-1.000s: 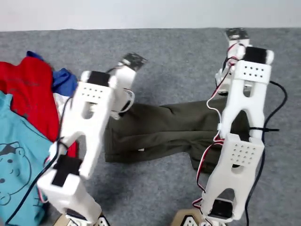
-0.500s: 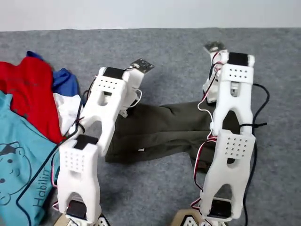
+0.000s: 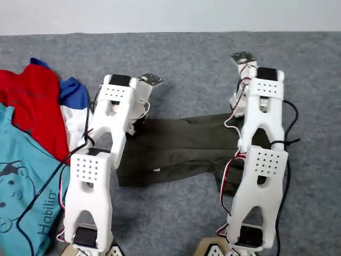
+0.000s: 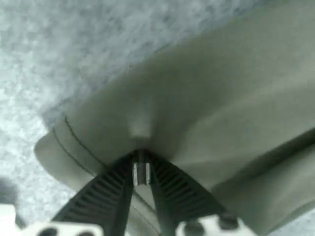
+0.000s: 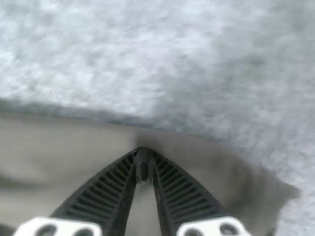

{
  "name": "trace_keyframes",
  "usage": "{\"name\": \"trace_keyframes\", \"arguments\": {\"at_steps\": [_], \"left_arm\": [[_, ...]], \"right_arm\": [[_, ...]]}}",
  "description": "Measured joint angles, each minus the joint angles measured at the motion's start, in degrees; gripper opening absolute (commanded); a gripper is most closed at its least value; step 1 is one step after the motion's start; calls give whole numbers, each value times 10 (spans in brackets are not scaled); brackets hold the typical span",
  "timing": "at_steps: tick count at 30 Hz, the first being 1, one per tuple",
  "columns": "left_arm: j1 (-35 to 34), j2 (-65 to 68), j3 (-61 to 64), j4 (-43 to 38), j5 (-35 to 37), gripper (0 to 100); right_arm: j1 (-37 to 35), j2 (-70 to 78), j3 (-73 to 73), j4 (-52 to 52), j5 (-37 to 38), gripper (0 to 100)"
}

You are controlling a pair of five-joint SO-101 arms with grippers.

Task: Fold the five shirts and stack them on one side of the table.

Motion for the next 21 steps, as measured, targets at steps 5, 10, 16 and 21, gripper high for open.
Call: {"name": "trace_keyframes", "arguments": {"at_steps": [5,10,16,21], "left_arm": [[-12,0,0,4,-5,2],[-11,0,1,4,-5,2],[3,-35,47,4,-5,2],[28,-124,74,5,-5,2]], "right_arm": [[19,0,0,-18,0,9],[25,0,0,-20,0,9],[26,0,0,-16,0,9],[19,-2,-13,10,0,9]]}}
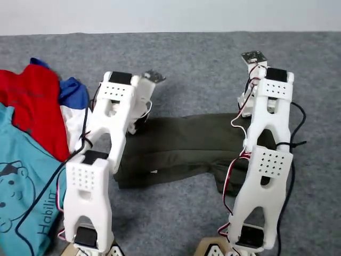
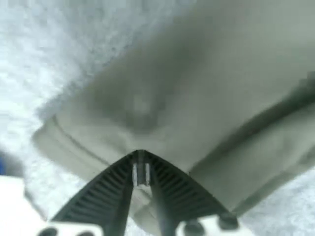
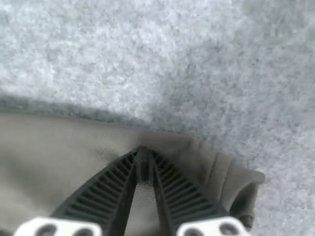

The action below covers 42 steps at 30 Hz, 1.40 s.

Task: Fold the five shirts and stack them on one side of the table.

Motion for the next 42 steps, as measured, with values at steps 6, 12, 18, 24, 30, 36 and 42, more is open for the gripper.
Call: {"name": "trace_keyframes", "arguments": {"at_steps": [6,12,18,24,30,36,42], "left_arm": [[23,-42,11,0,0,2],[21,-29,24,0,0,2],[31,-78,71,0,2,2],[68,-204,173,0,0,2],[67,-295,285,2,1,2],[67,-358,377,2,0,2],[59,-396,436,2,0,2]], "right_arm": [[-28,0,-10,-11,0,9],[-11,21,-10,-13,1,9],[9,20,-69,78,7,9],[9,-13,-91,105,25,9],[20,-126,47,105,27,9],[27,-270,263,105,41,9],[27,-391,454,105,78,9]]}}
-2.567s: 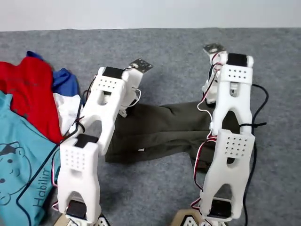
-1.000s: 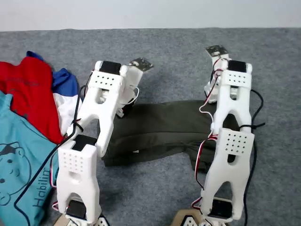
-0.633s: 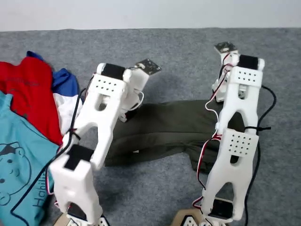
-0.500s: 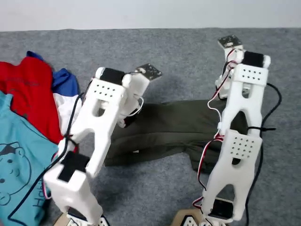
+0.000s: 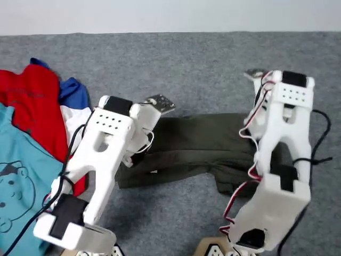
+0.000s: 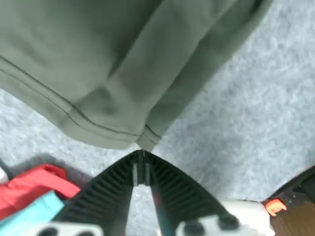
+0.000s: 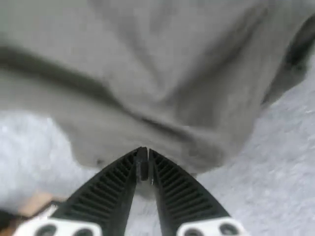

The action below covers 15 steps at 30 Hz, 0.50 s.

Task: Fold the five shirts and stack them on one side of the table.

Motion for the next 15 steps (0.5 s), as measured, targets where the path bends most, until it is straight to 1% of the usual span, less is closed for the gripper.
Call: {"name": "trace_keyframes", "arguments": {"at_steps": [8,13,15], "left_arm": [[-109,-11,18,0,3,2],[-153,-13,40,0,3,2],[-166,-33,54,-1,3,2]], "right_arm": [[0,-127,222,-5,47,17],[-1,-236,340,-38,66,97],[-9,-283,386,-55,66,110]]}}
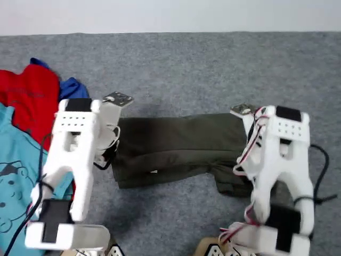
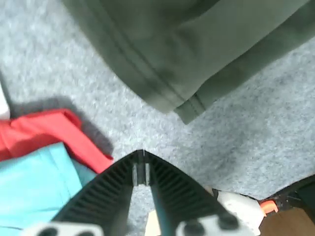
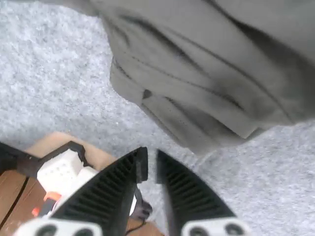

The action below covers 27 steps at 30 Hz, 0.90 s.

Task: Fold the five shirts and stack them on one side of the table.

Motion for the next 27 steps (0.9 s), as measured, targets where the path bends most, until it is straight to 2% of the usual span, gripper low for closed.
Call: {"name": "trace_keyframes", "arguments": {"at_steps": [6,10,12,15,27], "left_arm": [[-9,-152,76,-33,4,2],[-9,-246,133,-56,15,3],[-9,-270,141,-60,15,3],[-9,-280,151,-76,15,3],[-9,-204,158,-128,15,3]], "right_arm": [[-55,-87,105,-61,-2,111],[-67,-91,114,-92,-10,117],[-73,-91,114,-105,-11,154],[-87,-91,114,-109,-11,217],[-171,-47,114,-129,-11,220]]}}
